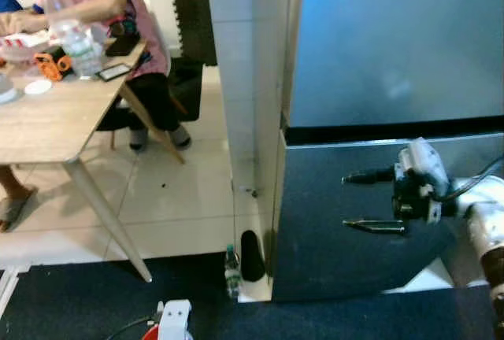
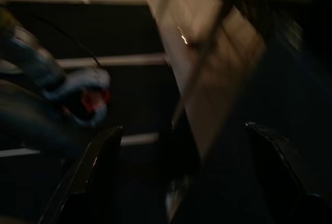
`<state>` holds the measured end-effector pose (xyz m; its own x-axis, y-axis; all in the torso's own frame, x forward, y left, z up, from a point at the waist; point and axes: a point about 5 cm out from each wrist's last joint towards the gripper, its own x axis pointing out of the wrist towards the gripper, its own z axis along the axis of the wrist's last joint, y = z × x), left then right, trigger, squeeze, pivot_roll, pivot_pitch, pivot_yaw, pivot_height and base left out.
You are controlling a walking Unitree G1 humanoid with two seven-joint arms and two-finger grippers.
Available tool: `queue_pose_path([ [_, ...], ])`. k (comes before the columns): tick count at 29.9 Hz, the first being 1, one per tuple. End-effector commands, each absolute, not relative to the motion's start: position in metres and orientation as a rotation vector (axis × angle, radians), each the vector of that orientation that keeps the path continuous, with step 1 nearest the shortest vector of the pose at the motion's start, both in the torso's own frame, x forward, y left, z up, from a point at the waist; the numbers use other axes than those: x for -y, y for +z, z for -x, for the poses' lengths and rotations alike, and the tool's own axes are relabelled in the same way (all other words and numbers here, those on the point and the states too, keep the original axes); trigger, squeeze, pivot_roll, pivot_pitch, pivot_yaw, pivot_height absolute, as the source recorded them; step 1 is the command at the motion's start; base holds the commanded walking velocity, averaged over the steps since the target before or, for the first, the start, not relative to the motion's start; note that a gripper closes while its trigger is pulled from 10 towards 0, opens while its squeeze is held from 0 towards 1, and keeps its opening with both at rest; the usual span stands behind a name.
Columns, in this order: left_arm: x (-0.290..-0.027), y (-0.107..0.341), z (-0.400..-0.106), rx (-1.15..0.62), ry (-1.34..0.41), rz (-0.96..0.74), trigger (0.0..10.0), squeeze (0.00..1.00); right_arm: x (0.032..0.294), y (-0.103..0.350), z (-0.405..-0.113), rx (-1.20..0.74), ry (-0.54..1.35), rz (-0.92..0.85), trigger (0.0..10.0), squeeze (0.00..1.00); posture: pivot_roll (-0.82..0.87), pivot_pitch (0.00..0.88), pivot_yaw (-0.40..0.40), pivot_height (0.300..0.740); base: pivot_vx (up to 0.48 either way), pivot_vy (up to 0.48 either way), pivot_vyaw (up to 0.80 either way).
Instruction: Restocking fridge
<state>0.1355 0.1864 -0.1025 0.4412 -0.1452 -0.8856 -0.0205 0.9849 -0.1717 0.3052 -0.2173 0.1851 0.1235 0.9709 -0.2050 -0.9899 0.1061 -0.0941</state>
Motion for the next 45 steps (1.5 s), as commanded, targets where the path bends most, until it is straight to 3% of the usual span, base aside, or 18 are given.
queue_pose_path([
  [1, -0.190, -0.104, -0.130, -1.131, -0.080, 0.160, 10.0, 0.00, 0.211, 0.192, -0.303, -0.065, 1.490, 0.222, 10.0, 1.00, -0.05, 0.000, 0.002, 0.740, 0.000, 0.000, 0.00],
  [3, -0.189, -0.104, -0.129, -1.133, -0.083, 0.161, 10.0, 0.00, 0.203, 0.210, -0.308, 0.037, 1.479, 0.281, 10.0, 1.00, -0.05, 0.000, 0.003, 0.740, 0.000, 0.000, 0.00],
  [7, -0.189, -0.104, -0.129, -1.135, -0.088, 0.158, 10.0, 0.00, 0.194, 0.218, -0.313, 0.055, 1.467, 0.377, 10.0, 0.99, -0.05, 0.000, 0.002, 0.740, 0.000, 0.000, 0.00],
  [8, -0.189, -0.104, -0.129, -1.136, -0.088, 0.158, 10.0, 0.00, 0.190, 0.219, -0.314, 0.044, 1.461, 0.397, 10.0, 0.56, -0.05, 0.000, 0.000, 0.740, 0.000, 0.000, 0.00],
  [9, -0.189, -0.104, -0.129, -1.136, -0.089, 0.157, 10.0, 0.00, 0.187, 0.219, -0.315, 0.025, 1.463, 0.426, 10.0, 0.05, -0.05, 0.000, 0.000, 0.740, 0.000, 0.000, 0.00],
  [10, -0.189, -0.104, -0.129, -1.136, -0.089, 0.157, 10.0, 0.00, 0.183, 0.216, -0.314, -0.009, 1.468, 0.457, 10.0, 0.00, -0.04, 0.000, -0.005, 0.740, 0.000, 0.000, 0.00],
  [19, -0.187, -0.104, -0.129, -1.134, -0.093, 0.160, 10.0, 0.00, 0.166, 0.215, -0.328, -0.063, 1.364, 0.645, 10.0, 0.00, -0.04, 0.000, -0.003, 0.740, 0.000, 0.000, 0.00],
  [30, -0.186, -0.105, -0.129, -1.137, -0.091, 0.164, 10.0, 0.00, 0.169, 0.213, -0.334, -0.127, 1.292, 0.763, 10.0, 0.00, -0.04, 0.000, -0.006, 0.740, 0.000, 0.000, 0.00],
  [33, -0.185, -0.105, -0.128, -1.140, -0.093, 0.167, 10.0, 0.00, 0.174, 0.203, -0.341, -0.211, 1.203, 0.877, 10.0, 0.00, -0.04, 0.000, -0.006, 0.740, 0.000, 0.000, 0.00],
  [39, -0.184, -0.106, -0.127, -1.143, -0.098, 0.166, 10.0, 0.00, 0.164, 0.223, -0.341, -0.056, 1.237, 0.746, 10.0, 0.00, -0.04, 0.000, -0.008, 0.740, 0.000, 0.000, 0.00],
  [45, -0.182, -0.106, -0.127, -1.144, -0.099, 0.166, 10.0, 0.00, 0.166, 0.227, -0.347, -0.028, 1.177, 0.763, 10.0, 0.00, -0.04, 0.000, -0.008, 0.740, 0.000, 0.000, 0.00],
])
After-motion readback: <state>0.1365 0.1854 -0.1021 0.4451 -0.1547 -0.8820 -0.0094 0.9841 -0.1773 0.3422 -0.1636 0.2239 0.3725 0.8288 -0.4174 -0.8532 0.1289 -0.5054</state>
